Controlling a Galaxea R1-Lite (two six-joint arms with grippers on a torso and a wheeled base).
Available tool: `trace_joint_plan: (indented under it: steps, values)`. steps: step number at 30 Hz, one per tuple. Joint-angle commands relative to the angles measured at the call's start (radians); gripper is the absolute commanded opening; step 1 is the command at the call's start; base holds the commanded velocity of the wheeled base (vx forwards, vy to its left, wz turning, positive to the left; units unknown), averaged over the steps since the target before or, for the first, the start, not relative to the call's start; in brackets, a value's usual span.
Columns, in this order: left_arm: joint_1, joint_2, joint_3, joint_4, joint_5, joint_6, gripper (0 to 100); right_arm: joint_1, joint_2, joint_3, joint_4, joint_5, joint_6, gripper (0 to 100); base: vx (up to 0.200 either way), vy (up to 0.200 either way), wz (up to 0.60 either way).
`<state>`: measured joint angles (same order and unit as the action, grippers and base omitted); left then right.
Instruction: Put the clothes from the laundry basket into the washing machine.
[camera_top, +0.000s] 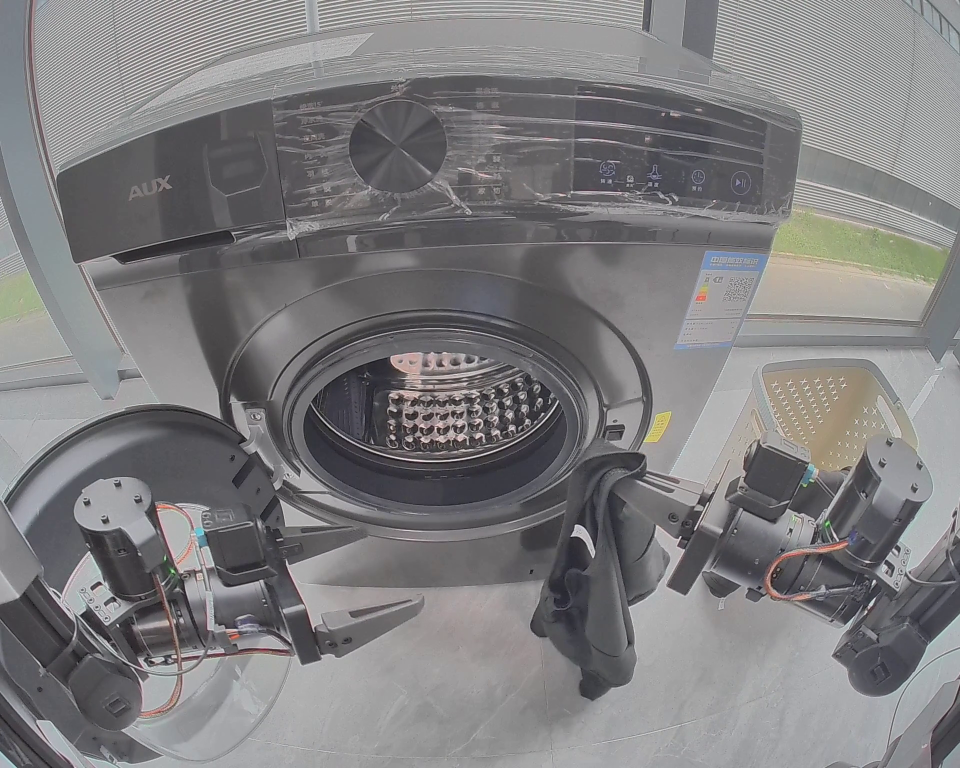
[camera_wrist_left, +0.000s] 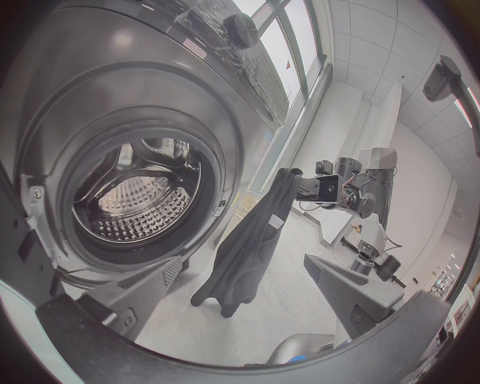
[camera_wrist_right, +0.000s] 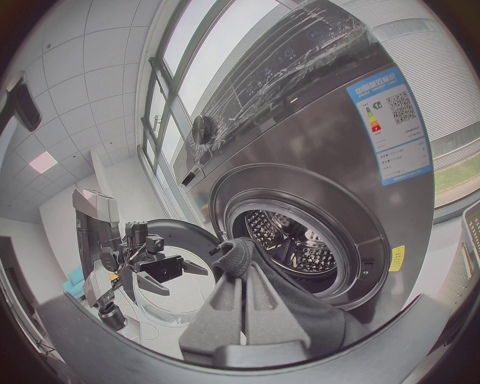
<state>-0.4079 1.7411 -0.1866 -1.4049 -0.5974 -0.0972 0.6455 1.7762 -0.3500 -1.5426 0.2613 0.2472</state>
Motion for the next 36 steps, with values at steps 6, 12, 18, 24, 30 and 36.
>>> trace_joint_plan:
  steps: [6,12,18,24,30,36]
  values:
    - [-0.049,0.21,-0.01,-0.154,0.001,0.007,100,0.042,0.057,-0.017,-0.004,0.0,-0.005,0,0.0,0.0,0.0]
    - [-0.049,0.29,-0.048,-0.151,0.004,0.025,100,0.068,0.058,-0.058,-0.002,0.0,-0.019,0,0.0,0.0,0.0]
    - [-0.063,0.316,-0.097,-0.151,0.008,0.025,100,0.088,0.06,-0.099,0.006,0.0,-0.017,0,0.0,0.0,0.0]
    - [-0.089,0.316,-0.128,-0.149,0.034,0.024,100,0.135,0.072,-0.106,0.002,0.001,-0.005,0,0.0,0.0,0.0]
    - [-0.1,0.354,-0.163,-0.149,0.068,0.021,100,0.164,0.071,-0.106,0.002,0.0,-0.003,0,0.0,0.0,0.0]
    - [-0.121,0.414,-0.221,-0.149,0.088,0.021,100,0.187,0.068,-0.106,-0.002,-0.024,-0.005,0,0.0,0.0,0.0]
